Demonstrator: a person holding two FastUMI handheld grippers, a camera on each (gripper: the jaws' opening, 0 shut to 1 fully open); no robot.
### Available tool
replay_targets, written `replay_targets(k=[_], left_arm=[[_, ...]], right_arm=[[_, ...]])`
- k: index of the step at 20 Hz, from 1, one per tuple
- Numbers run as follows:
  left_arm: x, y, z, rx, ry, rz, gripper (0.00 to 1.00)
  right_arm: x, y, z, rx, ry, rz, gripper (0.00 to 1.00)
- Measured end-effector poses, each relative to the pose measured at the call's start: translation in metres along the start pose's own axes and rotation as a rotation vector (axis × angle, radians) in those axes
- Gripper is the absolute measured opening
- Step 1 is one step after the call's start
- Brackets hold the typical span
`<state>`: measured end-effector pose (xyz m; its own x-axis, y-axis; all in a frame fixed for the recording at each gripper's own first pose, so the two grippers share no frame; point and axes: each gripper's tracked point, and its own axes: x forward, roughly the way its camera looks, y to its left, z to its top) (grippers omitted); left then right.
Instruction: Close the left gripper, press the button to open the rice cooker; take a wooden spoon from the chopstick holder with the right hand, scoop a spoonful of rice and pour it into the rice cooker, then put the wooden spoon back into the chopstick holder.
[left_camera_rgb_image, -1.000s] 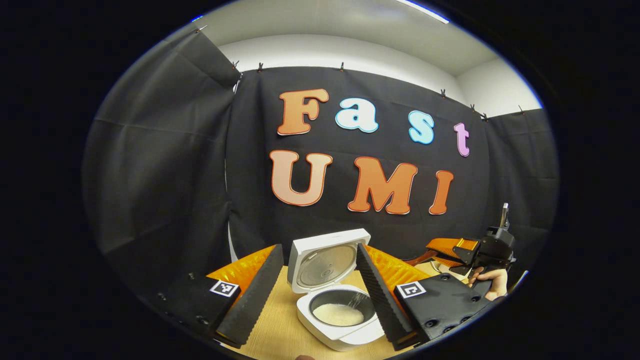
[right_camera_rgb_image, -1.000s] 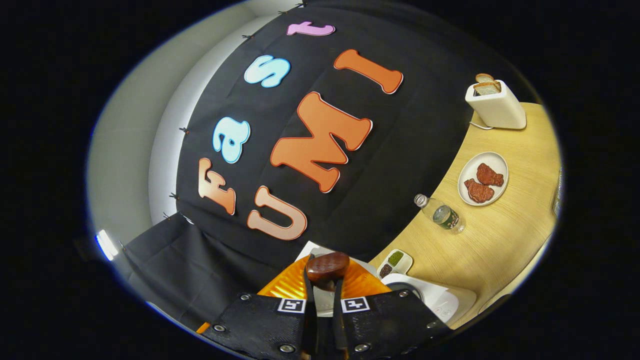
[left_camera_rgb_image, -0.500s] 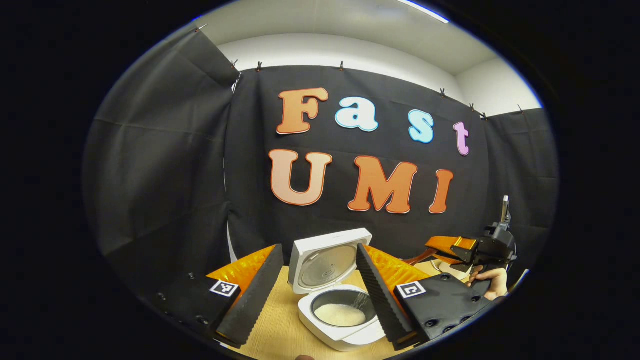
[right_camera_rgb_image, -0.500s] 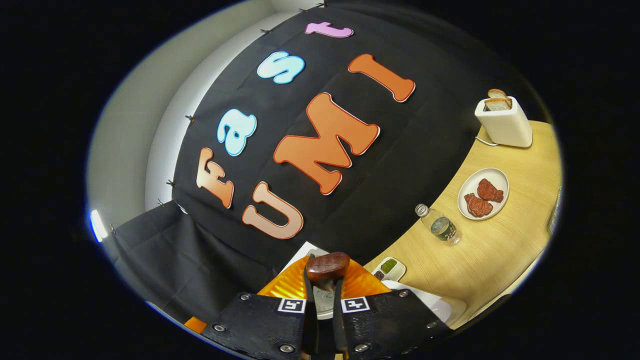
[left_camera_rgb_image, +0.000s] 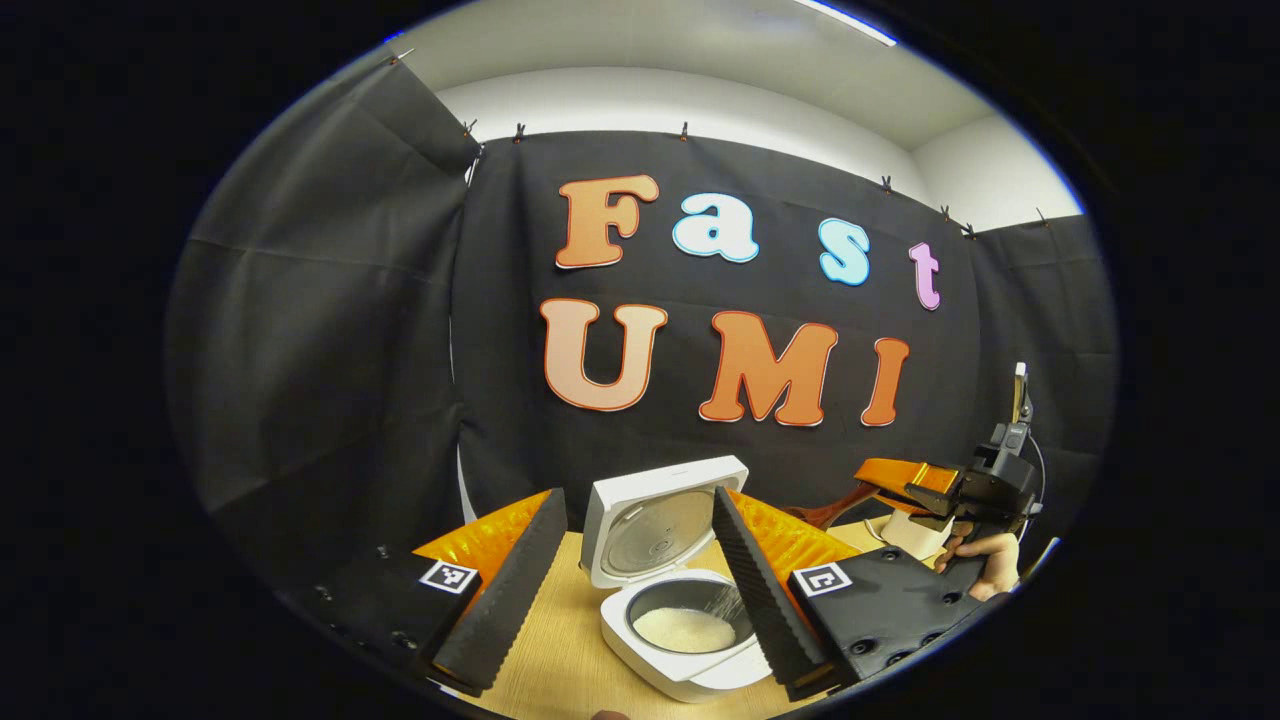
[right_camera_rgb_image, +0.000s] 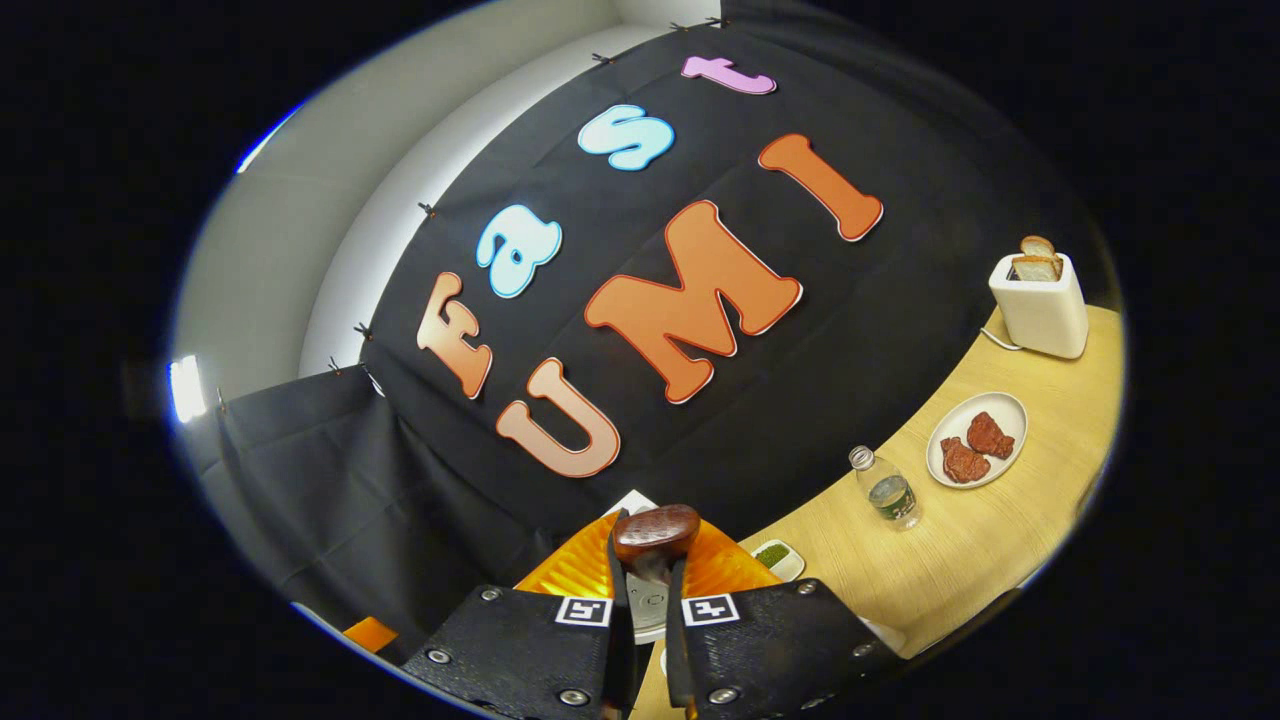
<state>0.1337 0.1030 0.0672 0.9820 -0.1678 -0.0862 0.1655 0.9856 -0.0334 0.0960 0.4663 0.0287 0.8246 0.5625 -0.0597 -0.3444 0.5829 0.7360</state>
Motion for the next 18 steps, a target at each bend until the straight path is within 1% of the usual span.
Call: replay_targets(k=[5,12,18], left_arm=[[-0.001,0.003,0.000,-0.001,-0.003,0.003,1.00],[-0.002,0.008,0.001,0.005,-0.003,0.013,0.99],[-0.002,0.009,0.000,-0.008,-0.001,0.005,1.00]], right_arm=[[0.001,0.007,-0.001,-0.055,0.004,0.017,0.12],[0.001,0.025,-0.006,-0.136,0.008,0.060,0.12],[-0.001,0.034,-0.004,-0.217,-0.002,0.073,0.12]])
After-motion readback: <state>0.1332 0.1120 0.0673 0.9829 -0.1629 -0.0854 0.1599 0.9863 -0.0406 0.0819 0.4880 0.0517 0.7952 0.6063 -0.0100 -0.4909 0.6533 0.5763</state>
